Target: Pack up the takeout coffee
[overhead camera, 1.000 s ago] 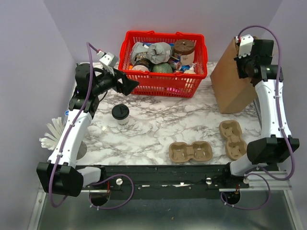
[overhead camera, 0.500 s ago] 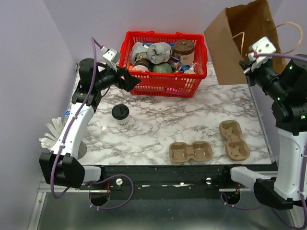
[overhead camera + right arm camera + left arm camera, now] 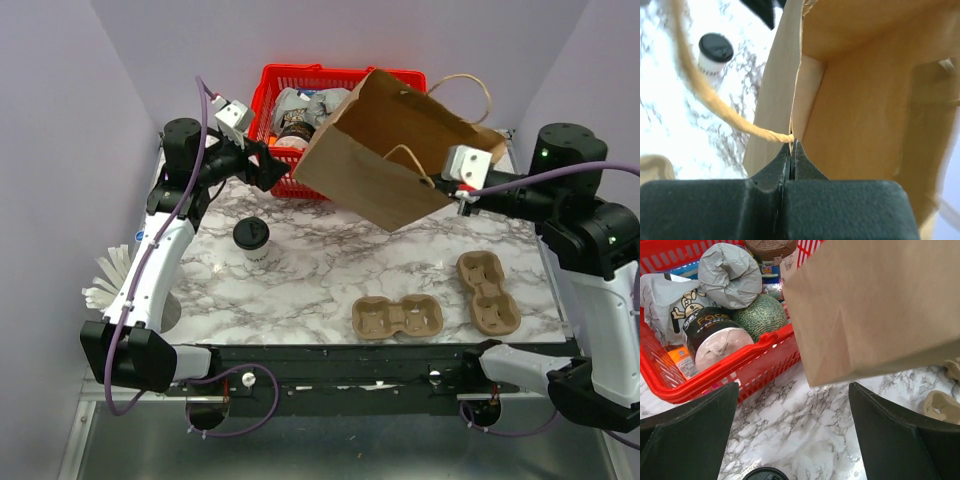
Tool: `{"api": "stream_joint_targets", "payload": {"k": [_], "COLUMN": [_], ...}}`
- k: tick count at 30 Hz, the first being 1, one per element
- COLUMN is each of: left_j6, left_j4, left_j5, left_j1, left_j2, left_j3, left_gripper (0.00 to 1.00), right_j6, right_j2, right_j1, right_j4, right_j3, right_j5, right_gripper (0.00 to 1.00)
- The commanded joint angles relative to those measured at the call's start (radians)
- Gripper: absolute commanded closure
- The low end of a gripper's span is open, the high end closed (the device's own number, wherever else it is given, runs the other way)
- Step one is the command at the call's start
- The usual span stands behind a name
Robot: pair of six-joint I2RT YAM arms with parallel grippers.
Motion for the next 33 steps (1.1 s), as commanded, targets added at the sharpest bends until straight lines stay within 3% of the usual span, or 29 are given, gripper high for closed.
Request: {"api": "stream_joint_targets", "payload": {"k": [1, 7, 12, 19, 23, 26, 27, 28, 33], "left_j6": [0.064, 0.216, 0.271, 0.322, 0.389, 0.393, 0.389, 0.376, 0.374], "left_j4": [-0.070, -0.215, -0.240, -0.257, -0.271, -0.291, -0.301, -0.324, -0.378], "left_j5": [-0.045, -0.120, -0.128, -0.053, 0.072, 0.171, 0.223, 0.246, 0.288], "left_j1": [-0.001, 0.005, 0.008, 0.008, 0.010, 0.005, 0.002, -0.005, -0.038], "left_j2": [-0.049, -0.089, -0.129, -0.116, -0.074, 0.009, 0.034, 0.058, 0.170], "left_j3": [0.011, 0.011, -0.012, 0.034, 0.126, 0.251, 0.287, 0.322, 0.440], "left_gripper": [0.02, 0.02, 0.02, 0.02, 0.02, 0.01, 0.02, 0.02, 0.02], "right_j6": [-0.169, -0.254, -0.272, -0.330, -0.421, -0.467, -0.481, -0.478, -0.362], "right_j2": [-0.018, -0.043, -0.041, -0.001, 0.003, 0.015, 0.019, 0.022, 0.009], "right_j1": [0.020, 0.024, 0.034, 0.047, 0.050, 0.056, 0.057, 0.063, 0.066], "right_j4": [-0.044, -0.015, 0.042, 0.118, 0.121, 0.097, 0.091, 0.091, 0.114], "right_j3": [-0.122, -0.268, -0.362, -0.437, -0.489, -0.504, -0.501, -0.501, -0.453], "right_j5": [-0.034, -0.035, -0.034, -0.026, -0.043, -0.055, -0.055, -0.047, 0.000], "right_gripper": [0.99, 1.00, 1.00, 0.99, 0.99, 0.84, 0.73, 0.54, 0.37]}}
